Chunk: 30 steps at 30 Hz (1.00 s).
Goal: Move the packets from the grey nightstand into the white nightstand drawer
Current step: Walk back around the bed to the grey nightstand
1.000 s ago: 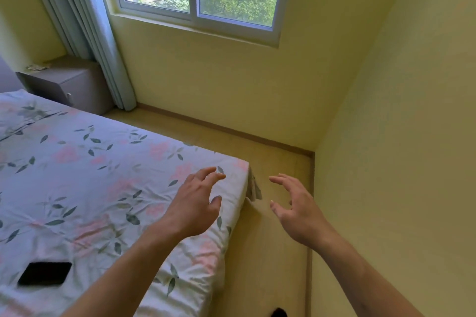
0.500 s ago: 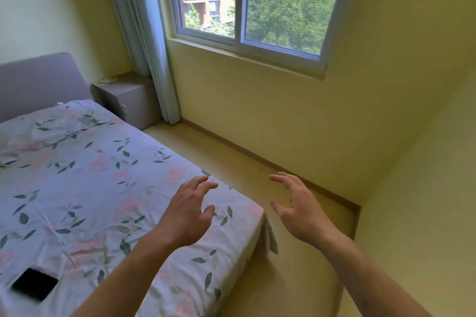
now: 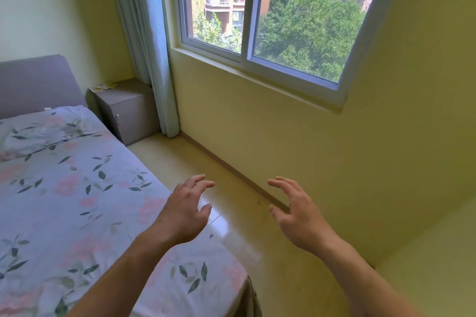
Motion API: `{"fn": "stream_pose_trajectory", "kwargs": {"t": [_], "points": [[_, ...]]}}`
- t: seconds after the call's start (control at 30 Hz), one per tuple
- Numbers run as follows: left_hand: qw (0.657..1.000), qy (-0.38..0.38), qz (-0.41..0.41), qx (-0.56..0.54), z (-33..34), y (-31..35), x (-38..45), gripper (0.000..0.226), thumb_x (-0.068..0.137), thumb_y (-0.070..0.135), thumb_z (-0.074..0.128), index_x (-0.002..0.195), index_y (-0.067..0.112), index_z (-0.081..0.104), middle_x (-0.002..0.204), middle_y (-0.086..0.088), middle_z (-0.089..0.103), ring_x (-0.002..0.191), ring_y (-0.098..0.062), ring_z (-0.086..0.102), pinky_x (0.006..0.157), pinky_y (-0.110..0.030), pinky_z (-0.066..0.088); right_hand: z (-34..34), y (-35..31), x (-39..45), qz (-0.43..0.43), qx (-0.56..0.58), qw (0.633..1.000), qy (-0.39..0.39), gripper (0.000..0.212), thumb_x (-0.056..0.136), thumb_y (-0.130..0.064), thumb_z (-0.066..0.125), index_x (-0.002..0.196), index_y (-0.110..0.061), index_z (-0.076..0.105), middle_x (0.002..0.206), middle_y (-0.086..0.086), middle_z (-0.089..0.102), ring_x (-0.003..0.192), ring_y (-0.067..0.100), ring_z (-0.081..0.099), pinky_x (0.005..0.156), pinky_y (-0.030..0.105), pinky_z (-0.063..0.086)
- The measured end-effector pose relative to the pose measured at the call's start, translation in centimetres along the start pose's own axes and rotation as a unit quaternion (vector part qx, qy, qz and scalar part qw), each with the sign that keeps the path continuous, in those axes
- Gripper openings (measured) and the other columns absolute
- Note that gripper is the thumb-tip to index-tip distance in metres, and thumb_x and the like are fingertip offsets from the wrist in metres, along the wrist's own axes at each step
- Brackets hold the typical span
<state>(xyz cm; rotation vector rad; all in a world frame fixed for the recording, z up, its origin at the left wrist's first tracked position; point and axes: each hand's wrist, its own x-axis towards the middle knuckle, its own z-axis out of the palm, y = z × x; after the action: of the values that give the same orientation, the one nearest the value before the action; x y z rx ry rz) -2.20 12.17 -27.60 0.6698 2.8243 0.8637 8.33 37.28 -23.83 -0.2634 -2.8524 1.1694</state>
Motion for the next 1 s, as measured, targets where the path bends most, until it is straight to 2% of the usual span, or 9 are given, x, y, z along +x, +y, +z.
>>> {"fn": "stream_pose_trajectory", "kwargs": {"t": [0.07,0.17,0.27,0.57,0.73,0.9,1.0], "points": [[1.000,-0.005,0.004,0.008,0.4,1.7,3.8,0.052,0.097,0.029,0.055,0.147,0.034,0.044,0.160,0.013,0.029,0.144,-0.013,0.028,0.119,-0.034,0.028,-1.8,1.8,2.8,0.012,0.010,1.000,0.000,0.052,0.099,-0.022,0.063,0.147,-0.035,0.047,0.148,-0.027,0.035,0.130,-0.009,0.034,0.113,0.019,0.029],[1.000,-0.007,0.008,0.007,1.3,4.2,8.9,0.053,0.097,0.029,0.055,0.148,0.034,0.043,0.160,0.014,0.028,0.144,-0.012,0.027,0.120,-0.033,0.026,-4.2,4.5,7.3,0.009,0.014,1.000,-0.002,0.052,0.099,-0.025,0.063,0.146,-0.037,0.046,0.149,-0.028,0.034,0.136,-0.003,0.036,0.119,0.029,0.034],[1.000,-0.003,0.002,0.016,2.7,5.9,14.0,0.052,0.097,0.030,0.054,0.148,0.034,0.043,0.160,0.014,0.027,0.144,-0.011,0.025,0.121,-0.032,0.025,-6.2,7.2,12.7,0.000,0.021,1.000,-0.008,0.052,0.098,-0.026,0.064,0.145,-0.040,0.047,0.149,-0.029,0.033,0.139,0.000,0.037,0.119,0.032,0.036],[0.994,0.061,-0.086,0.024,5.9,10.0,27.7,0.051,0.096,0.028,0.056,0.145,0.033,0.047,0.158,0.012,0.032,0.141,-0.013,0.031,0.119,-0.031,0.027,-12.7,13.9,29.4,-0.069,0.000,0.994,-0.080,0.053,0.097,-0.027,0.065,0.146,-0.038,0.047,0.155,-0.023,0.034,0.141,0.001,0.037,0.121,0.033,0.034],[0.983,0.092,-0.153,0.035,5.3,9.7,31.9,0.050,0.097,0.029,0.056,0.146,0.034,0.046,0.159,0.011,0.031,0.144,-0.014,0.030,0.120,-0.032,0.024,-14.4,13.8,37.8,-0.117,-0.024,0.983,-0.138,0.053,0.100,-0.026,0.061,0.148,-0.037,0.044,0.155,-0.025,0.031,0.140,0.000,0.036,0.112,0.017,0.026],[0.966,0.124,-0.225,0.039,3.3,7.3,34.3,0.050,0.098,0.029,0.056,0.147,0.034,0.045,0.160,0.011,0.030,0.147,-0.014,0.027,0.121,-0.032,0.023,-12.2,11.0,45.7,-0.173,-0.021,0.967,-0.185,0.055,0.098,-0.027,0.062,0.149,-0.037,0.043,0.157,-0.022,0.032,0.143,0.003,0.036,0.117,0.021,0.026],[0.956,0.137,-0.257,0.035,1.6,4.4,36.6,0.050,0.099,0.030,0.055,0.147,0.035,0.044,0.161,0.011,0.028,0.147,-0.015,0.025,0.121,-0.036,0.028,-10.0,8.7,50.5,-0.204,-0.023,0.956,-0.210,0.055,0.098,-0.029,0.063,0.149,-0.038,0.043,0.157,-0.022,0.031,0.144,0.002,0.034,0.115,0.018,0.023]]}}
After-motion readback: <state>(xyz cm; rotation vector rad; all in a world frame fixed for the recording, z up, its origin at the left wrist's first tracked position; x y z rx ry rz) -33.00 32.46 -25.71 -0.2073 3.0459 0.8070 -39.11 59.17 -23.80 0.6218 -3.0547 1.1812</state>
